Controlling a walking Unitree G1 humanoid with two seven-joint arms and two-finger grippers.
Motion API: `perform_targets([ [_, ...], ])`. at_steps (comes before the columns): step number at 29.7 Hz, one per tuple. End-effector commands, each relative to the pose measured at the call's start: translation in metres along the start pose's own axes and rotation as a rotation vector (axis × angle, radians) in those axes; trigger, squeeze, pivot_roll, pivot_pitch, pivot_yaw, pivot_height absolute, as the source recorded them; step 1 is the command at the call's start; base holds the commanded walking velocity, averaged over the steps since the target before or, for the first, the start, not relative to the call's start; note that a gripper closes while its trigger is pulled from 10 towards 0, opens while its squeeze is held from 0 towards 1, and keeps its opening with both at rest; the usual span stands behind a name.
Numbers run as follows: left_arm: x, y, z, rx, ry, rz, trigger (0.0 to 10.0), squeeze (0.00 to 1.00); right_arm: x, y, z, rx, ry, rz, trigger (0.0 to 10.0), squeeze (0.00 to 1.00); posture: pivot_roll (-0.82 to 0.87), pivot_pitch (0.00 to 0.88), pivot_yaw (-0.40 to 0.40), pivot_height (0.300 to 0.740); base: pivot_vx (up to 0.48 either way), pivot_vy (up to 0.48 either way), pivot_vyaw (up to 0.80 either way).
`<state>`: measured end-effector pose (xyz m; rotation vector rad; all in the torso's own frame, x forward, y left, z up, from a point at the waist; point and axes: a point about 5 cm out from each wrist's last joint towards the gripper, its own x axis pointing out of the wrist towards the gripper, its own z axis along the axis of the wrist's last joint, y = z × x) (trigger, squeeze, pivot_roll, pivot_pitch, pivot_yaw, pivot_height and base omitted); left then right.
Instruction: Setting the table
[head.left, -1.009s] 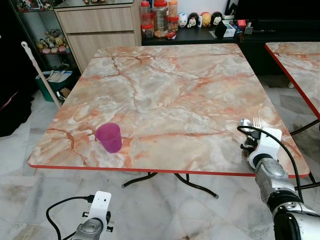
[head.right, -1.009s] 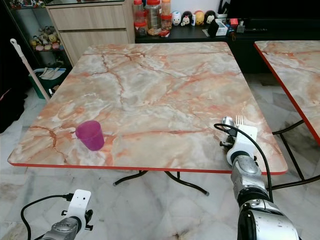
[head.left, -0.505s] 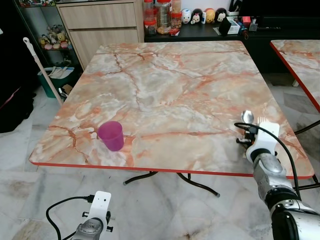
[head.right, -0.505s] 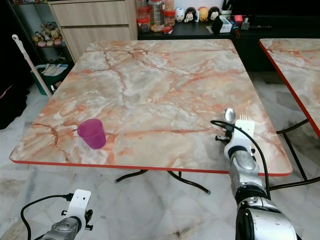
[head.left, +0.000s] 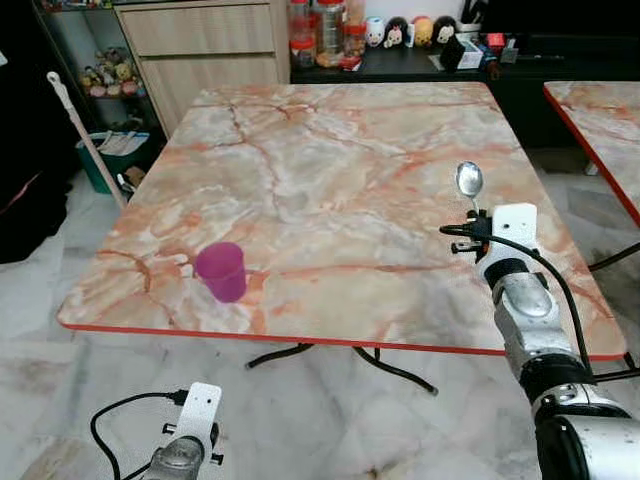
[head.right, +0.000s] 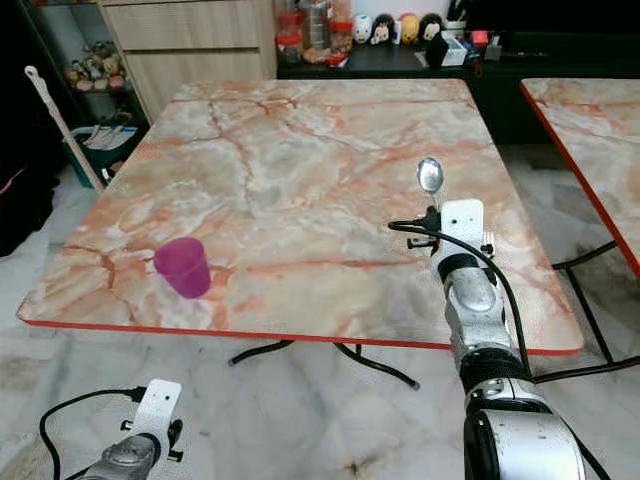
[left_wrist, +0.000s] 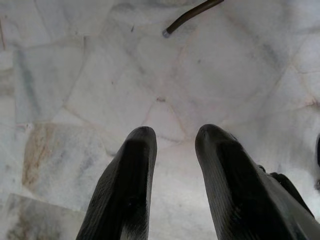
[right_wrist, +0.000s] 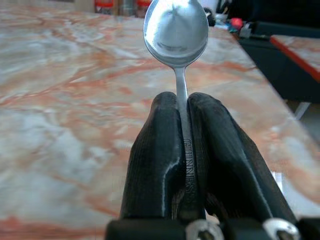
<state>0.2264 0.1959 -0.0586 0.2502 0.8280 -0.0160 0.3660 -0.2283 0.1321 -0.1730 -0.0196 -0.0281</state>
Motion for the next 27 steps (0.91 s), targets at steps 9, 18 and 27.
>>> perform_targets([
  [9,-0.0015,0.0006,-0.0072,0.006,0.014,0.011,10.0,0.00,0.0057,-0.0025,0.0153,0.007,-0.044,-0.021,10.0,0.00,-0.08,0.003,0.055,0.740,0.000,-0.375,0.23],
  [18,-0.0014,0.0009,-0.0065,-0.003,0.010,0.014,10.0,0.00,0.0076,-0.0049,0.0202,-0.010,-0.049,-0.029,10.0,0.00,-0.08,0.022,0.054,0.740,0.000,-0.365,0.00],
  [27,-0.0011,0.0015,-0.0050,-0.004,0.007,0.015,10.0,0.00,0.0074,-0.0065,0.0207,0.009,-0.046,-0.043,10.0,0.00,-0.08,0.036,0.059,0.740,0.000,-0.366,0.00],
])
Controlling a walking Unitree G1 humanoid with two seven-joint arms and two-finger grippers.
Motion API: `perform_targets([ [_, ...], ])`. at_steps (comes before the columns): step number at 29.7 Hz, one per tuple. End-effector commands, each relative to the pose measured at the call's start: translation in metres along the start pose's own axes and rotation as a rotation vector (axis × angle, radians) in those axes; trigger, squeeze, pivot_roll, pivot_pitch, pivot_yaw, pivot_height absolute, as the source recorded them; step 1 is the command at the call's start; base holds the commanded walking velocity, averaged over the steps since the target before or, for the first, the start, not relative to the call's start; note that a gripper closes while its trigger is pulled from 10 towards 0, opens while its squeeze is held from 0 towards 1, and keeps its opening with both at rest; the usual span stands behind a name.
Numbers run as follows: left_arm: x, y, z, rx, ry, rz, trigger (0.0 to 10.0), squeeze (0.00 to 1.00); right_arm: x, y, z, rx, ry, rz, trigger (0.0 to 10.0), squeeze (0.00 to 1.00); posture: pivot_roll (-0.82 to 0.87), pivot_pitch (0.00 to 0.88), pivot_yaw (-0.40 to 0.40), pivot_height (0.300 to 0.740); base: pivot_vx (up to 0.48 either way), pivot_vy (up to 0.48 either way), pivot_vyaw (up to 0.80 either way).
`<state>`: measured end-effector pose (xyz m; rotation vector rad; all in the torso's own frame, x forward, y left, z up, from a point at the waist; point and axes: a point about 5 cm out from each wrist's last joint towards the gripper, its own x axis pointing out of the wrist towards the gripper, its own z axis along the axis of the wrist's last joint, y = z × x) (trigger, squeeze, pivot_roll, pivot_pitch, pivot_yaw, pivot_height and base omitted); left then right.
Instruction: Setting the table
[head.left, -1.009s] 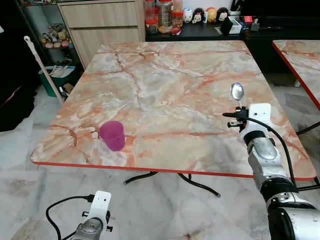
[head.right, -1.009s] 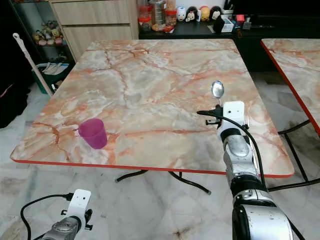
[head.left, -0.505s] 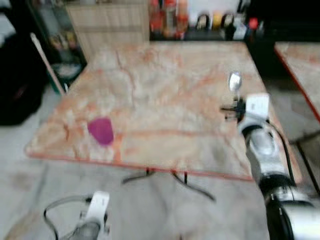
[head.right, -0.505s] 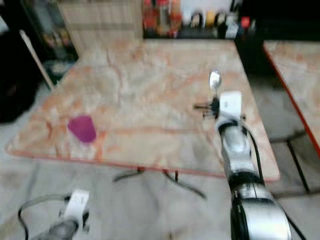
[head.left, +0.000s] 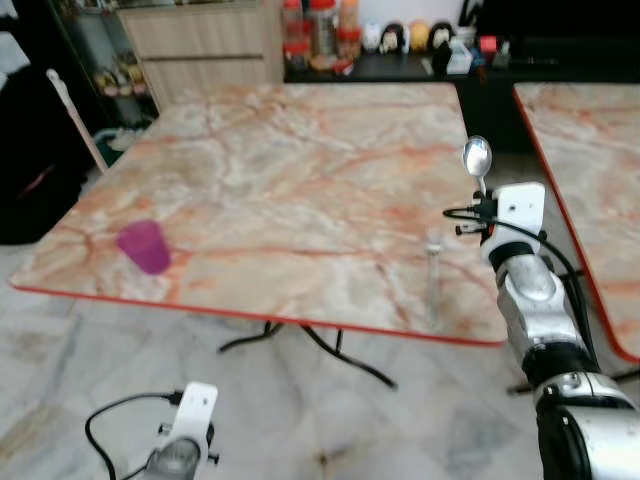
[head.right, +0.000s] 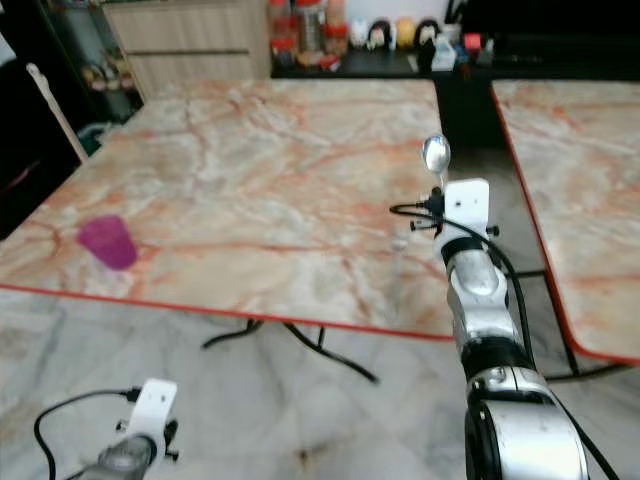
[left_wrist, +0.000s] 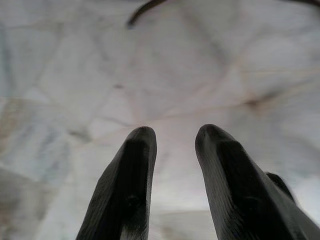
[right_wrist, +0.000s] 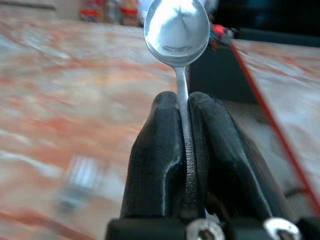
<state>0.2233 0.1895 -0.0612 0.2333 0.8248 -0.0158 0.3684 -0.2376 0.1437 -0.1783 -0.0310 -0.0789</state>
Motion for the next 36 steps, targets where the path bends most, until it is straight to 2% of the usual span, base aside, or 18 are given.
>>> perform_targets([
  [1,-0.0004,0.0087,-0.0021,0.011,0.010,0.022,10.0,0.00,0.0044,0.0046,0.0113,0.012,-0.037,0.009,10.0,0.00,-0.08,0.041,0.060,0.740,0.000,-0.364,0.00],
  [14,0.0000,0.0092,-0.0007,0.014,0.010,0.023,10.0,0.00,0.0044,0.0015,0.0122,0.000,-0.030,-0.004,10.0,0.00,-0.08,0.051,0.062,0.740,0.000,-0.353,0.00],
  [36,-0.0001,0.0093,-0.0012,0.010,0.011,0.024,10.0,0.00,0.0035,0.0021,0.0112,-0.003,-0.020,-0.004,10.0,0.00,-0.08,0.050,0.064,0.740,0.334,-0.305,0.00],
])
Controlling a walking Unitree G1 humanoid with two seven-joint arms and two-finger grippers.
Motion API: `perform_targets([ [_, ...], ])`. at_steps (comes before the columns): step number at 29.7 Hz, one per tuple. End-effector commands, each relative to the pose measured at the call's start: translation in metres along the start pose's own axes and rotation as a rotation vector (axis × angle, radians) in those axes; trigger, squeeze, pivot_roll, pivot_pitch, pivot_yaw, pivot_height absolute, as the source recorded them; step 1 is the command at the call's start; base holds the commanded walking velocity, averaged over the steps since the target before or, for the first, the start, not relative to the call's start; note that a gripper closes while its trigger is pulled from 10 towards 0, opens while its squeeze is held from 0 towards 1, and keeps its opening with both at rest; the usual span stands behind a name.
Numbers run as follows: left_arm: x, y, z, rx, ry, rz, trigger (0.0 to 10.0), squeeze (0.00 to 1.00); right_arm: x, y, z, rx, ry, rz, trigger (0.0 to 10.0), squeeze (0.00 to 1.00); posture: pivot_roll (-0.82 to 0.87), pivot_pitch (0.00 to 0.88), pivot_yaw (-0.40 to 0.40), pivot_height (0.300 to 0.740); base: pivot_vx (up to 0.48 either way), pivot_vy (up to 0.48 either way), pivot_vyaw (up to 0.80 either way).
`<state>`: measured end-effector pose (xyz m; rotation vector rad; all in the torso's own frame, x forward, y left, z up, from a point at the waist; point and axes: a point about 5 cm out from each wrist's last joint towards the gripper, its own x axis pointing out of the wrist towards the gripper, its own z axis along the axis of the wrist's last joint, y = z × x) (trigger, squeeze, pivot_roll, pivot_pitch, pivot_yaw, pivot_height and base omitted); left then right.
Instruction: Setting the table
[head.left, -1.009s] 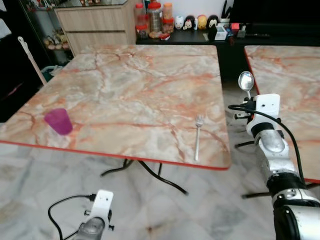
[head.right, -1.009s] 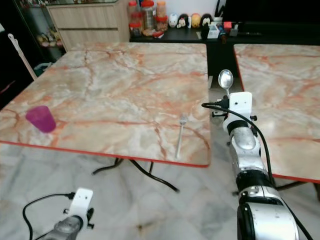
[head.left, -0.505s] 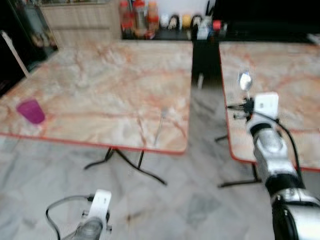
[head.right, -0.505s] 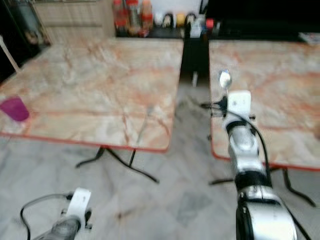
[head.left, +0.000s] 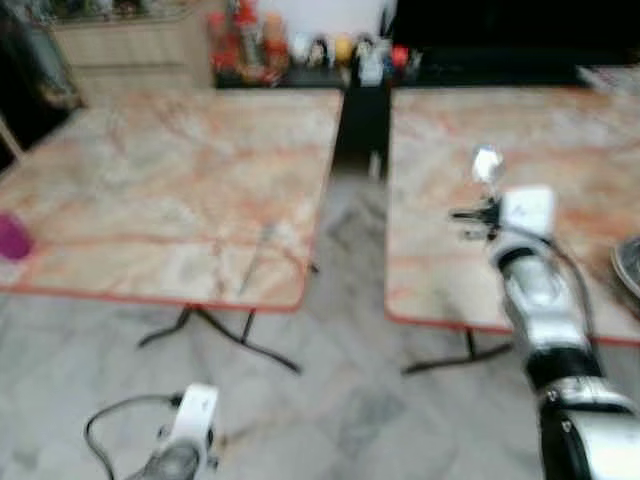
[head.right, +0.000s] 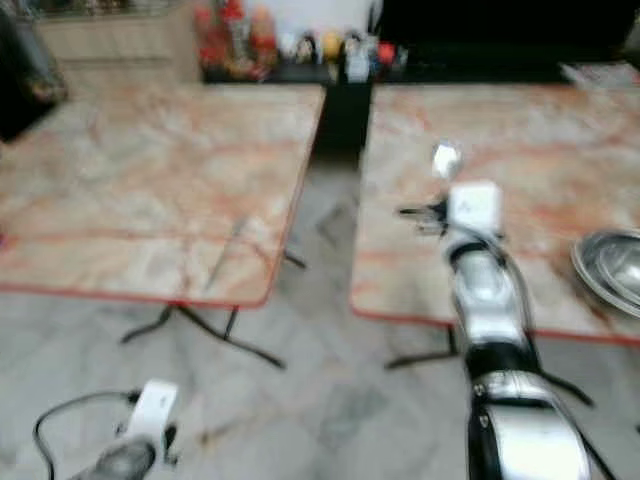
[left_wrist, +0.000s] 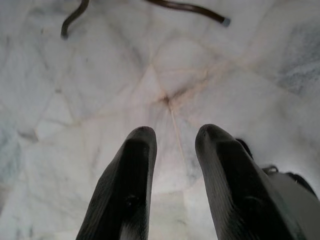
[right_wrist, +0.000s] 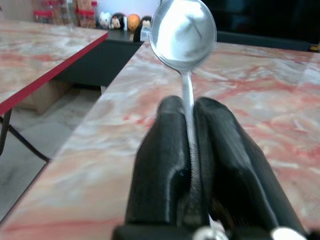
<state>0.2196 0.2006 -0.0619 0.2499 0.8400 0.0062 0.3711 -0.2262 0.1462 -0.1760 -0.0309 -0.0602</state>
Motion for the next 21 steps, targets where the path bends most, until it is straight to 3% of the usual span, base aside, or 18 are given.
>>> perform_targets([
  [1,0.0009,-0.0010,0.0043,0.003,-0.007,0.000,10.0,0.00,0.0014,-0.0089,0.0069,-0.006,-0.018,-0.022,10.0,0.00,-0.08,0.050,0.064,0.740,0.386,-0.277,0.00],
  [7,0.0009,-0.0012,0.0051,0.003,-0.016,-0.008,10.0,0.00,0.0016,-0.0091,0.0072,0.005,-0.018,-0.028,10.0,0.00,-0.08,0.050,0.064,0.740,0.323,-0.321,0.00],
  [21,0.0009,-0.0011,0.0057,-0.004,-0.023,-0.008,10.0,0.00,0.0033,-0.0124,0.0144,0.022,-0.045,-0.044,10.0,0.00,-0.08,0.048,0.064,0.740,0.000,-0.476,0.00],
])
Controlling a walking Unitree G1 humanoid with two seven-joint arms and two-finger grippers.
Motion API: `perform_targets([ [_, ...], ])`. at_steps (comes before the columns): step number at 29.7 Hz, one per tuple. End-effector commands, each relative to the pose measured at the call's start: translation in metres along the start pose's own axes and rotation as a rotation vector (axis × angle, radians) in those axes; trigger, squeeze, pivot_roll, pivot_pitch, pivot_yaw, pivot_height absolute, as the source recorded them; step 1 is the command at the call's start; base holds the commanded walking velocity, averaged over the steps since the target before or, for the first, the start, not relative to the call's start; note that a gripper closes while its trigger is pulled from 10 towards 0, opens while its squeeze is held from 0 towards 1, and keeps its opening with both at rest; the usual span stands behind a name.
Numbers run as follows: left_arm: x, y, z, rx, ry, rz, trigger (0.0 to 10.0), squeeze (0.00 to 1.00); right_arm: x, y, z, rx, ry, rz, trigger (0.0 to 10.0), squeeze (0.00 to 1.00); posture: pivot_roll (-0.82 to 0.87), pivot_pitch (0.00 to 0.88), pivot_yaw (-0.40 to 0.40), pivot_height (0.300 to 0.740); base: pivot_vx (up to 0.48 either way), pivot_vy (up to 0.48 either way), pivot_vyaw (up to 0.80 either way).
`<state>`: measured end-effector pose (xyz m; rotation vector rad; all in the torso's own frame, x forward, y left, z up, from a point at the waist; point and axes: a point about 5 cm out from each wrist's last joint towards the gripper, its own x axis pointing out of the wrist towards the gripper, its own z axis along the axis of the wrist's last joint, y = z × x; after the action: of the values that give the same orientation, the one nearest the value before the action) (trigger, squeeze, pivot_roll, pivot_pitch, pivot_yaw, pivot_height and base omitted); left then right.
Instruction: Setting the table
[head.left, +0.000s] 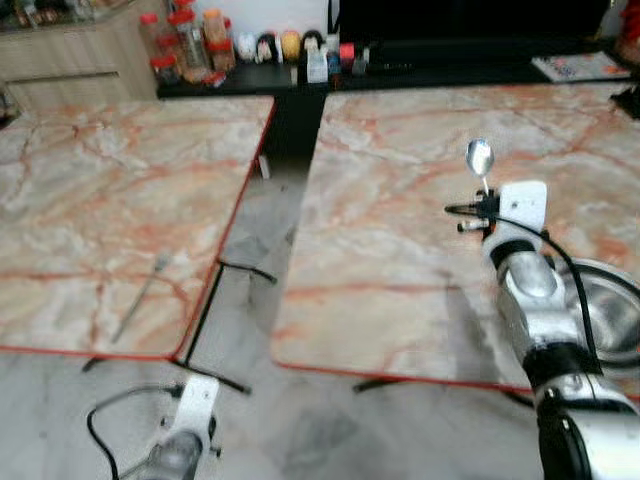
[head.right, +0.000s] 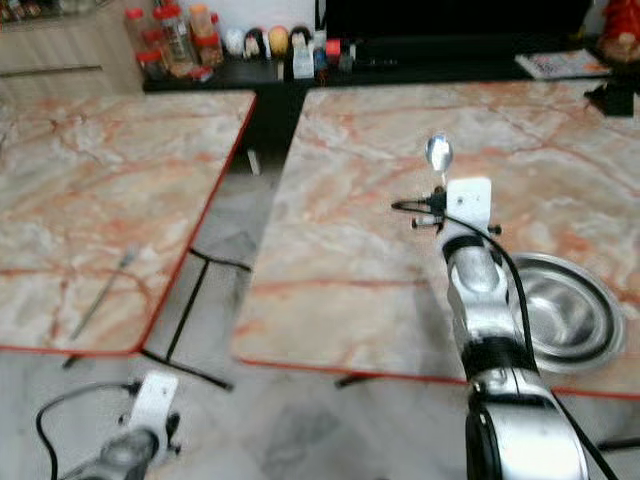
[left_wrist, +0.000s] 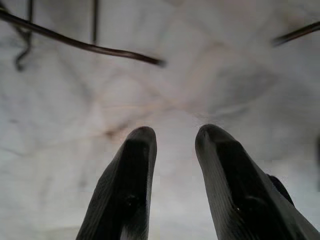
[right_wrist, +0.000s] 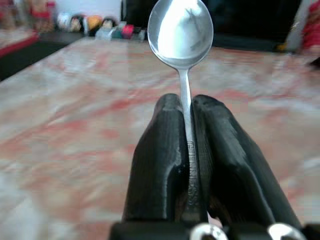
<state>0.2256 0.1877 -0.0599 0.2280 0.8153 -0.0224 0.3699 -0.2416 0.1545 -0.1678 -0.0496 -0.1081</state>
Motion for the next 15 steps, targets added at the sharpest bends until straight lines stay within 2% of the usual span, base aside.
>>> perform_targets([
  [1,-0.0008,0.0104,-0.0026,0.004,0.005,0.023,10.0,0.00,0.0037,0.0044,0.0106,0.015,-0.037,0.005,10.0,0.00,-0.08,0.048,0.064,0.740,0.000,-0.480,0.00],
  [15,-0.0008,0.0091,-0.0027,0.005,0.004,0.020,10.0,0.00,0.0055,0.0049,0.0191,0.014,-0.065,0.010,10.0,0.00,-0.09,0.047,0.062,0.740,0.000,-0.479,0.00],
])
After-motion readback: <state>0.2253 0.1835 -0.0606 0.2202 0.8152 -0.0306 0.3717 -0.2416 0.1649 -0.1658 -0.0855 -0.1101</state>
